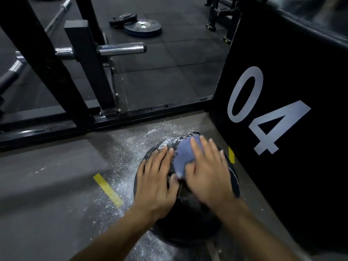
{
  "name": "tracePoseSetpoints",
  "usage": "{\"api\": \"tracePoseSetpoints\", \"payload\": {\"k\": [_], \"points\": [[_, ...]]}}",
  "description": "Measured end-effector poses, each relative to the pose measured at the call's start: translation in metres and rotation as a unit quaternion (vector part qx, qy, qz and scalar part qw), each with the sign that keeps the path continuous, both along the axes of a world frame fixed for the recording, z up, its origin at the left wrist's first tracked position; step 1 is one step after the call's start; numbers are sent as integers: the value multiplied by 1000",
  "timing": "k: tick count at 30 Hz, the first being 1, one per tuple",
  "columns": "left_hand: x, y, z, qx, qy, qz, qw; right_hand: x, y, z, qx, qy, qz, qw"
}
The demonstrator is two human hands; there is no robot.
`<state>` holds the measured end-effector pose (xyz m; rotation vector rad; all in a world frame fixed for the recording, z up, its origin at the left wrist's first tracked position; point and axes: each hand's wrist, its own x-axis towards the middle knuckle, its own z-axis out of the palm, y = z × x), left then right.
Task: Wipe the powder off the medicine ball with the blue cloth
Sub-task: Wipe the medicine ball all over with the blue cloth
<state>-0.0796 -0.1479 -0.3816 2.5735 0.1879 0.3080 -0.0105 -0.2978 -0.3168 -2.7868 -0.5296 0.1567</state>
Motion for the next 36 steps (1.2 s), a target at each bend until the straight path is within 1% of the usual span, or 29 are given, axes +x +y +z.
{"api": "tracePoseSetpoints", "payload": {"k": [1, 3, 4, 5, 6, 8, 9, 11, 13, 15, 17, 19, 21, 24, 25, 26, 28, 29, 31, 34, 36], "points": [[-3, -4, 1, 3, 4, 0, 1000, 20, 3, 9, 11, 51, -32, 998], [-15, -10, -1, 10, 13, -4, 1000, 72, 3, 14, 56, 170, -92, 980], [-21, -12, -2, 15, 12, -9, 1000, 96, 1, 8, 79, 223, -116, 965], [-26, -13, -4, 19, 10, -12, 1000, 117, -2, -5, 100, 258, -122, 953], [-29, -13, -6, 21, 6, -14, 1000, 135, -4, -20, 115, 273, -128, 946], [-28, -16, -7, 27, 2, -14, 1000, 149, -7, -30, 112, 282, -140, 943], [-25, -17, -7, 31, 2, -12, 999, 144, -5, -23, 105, 273, -140, 946], [-20, -17, -5, 34, 5, -5, 999, 129, -2, -4, 121, 275, -131, 945], [-19, -17, -3, 41, 12, -3, 999, 110, -2, 12, 106, 241, -100, 960], [-22, -17, -1, 56, 15, -2, 998, 86, -6, 14, 83, 176, -75, 978], [-22, -18, 0, 62, 25, -6, 998, 47, -16, 8, 67, 95, -14, 993], [-12, -18, 4, 66, 26, -13, 997, 1, -24, 1, 91, -2, 66, 994], [-3, -17, 7, 53, 20, -34, 998, -27, -31, -12, 133, -61, 101, 984], [-7, 2, 8, 32, -22, -111, 993, -39, -50, -21, 155, -100, 121, 975], [-10, 12, 10, 1, -39, -130, 991, -43, -57, -23, 161, -114, 138, 971], [-10, 21, 13, -48, -53, -128, 989, -50, -65, -26, 174, -130, 153, 964], [3, 30, 22, -153, -54, -75, 984, -68, -78, -33, 197, -144, 169, 955], [17, 31, 26, -182, -45, -55, 981, -77, -85, -38, 200, -148, 172, 953], [48, 31, 30, -201, -1, -58, 978, -93, -100, -45, 195, -156, 175, 953], [79, 25, 31, -199, 71, -131, 969, -111, -124, -47, 142, -174, 197, 954], [80, 12, 25, -185, 112, -175, 960, -116, -140, -48, 105, -176, 196, 959]]}}
